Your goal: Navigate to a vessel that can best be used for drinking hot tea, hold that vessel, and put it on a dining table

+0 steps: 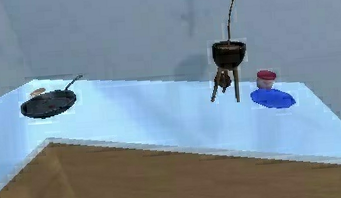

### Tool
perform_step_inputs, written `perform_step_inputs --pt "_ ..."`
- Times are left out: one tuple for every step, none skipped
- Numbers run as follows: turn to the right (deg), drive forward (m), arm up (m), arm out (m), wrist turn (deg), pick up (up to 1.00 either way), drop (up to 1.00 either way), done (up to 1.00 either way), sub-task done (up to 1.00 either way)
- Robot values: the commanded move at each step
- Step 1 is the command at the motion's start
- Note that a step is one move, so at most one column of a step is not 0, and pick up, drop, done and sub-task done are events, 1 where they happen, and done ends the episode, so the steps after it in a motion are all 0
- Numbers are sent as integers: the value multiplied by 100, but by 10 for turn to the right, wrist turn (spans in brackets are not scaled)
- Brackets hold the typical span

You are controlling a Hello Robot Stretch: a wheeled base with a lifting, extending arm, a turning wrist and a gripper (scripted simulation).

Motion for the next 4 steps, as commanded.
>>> perform_step_inputs --pt "0 30 0 0 0 0 0 0 0" --pt "-450 0 0 0 0 0 0 0 0" --pt "-450 0 0 0 0 0 0 0 0" --pt "-450 0 0 0 0 0 0 0 0"
